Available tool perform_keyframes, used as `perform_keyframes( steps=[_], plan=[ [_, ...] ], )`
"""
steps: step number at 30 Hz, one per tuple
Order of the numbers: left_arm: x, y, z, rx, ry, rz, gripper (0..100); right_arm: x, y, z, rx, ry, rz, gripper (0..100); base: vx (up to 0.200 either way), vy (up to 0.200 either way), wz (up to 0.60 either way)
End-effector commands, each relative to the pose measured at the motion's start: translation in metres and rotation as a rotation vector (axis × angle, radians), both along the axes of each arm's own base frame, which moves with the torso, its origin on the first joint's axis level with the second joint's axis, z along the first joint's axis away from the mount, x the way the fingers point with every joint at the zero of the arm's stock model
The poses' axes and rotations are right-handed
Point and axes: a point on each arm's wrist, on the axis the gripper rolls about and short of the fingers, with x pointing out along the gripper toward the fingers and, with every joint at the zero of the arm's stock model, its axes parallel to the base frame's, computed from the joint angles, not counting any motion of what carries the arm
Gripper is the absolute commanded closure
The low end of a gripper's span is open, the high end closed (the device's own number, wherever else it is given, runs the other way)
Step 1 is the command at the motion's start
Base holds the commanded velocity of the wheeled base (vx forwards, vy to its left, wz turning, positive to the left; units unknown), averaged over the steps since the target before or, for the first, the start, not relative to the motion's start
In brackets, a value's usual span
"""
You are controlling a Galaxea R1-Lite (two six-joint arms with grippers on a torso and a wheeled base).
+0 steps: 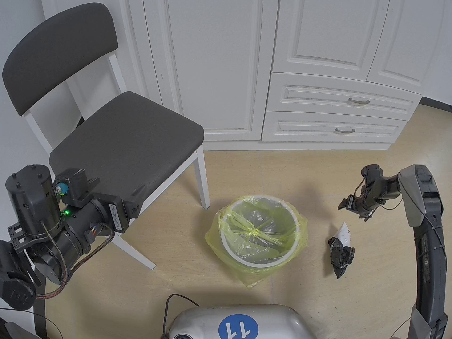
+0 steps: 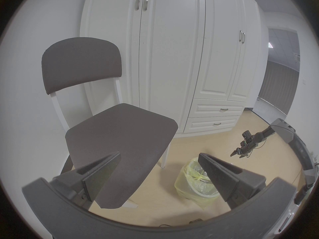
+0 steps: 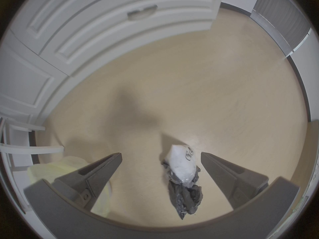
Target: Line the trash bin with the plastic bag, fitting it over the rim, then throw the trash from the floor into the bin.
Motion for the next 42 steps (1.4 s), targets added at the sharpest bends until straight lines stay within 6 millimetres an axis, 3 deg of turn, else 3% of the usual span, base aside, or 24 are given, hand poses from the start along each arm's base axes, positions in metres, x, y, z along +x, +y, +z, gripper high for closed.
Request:
perform_keyframes(
  steps=[1,6,12,42],
  plan=[
    [0.004,-0.002,-0.007,0.013,0.024,0.001,0,-0.004,-0.005,-0.058,0.004,0.100,-0.010,0,0.000,0.000,0.00],
    [0.004,-0.001,-0.010,0.018,0.035,0.003,0,-0.009,-0.008,-0.057,-0.014,0.152,-0.017,0,0.000,0.000,0.00],
    [0.005,-0.002,-0.011,0.018,0.035,0.003,0,-0.019,-0.005,-0.071,0.004,0.263,-0.015,0,0.000,0.000,0.00],
    [0.005,-0.005,-0.010,0.018,0.031,-0.013,0,-0.013,0.012,-0.091,0.008,0.204,0.033,0,0.000,0.000,0.00]
  ],
)
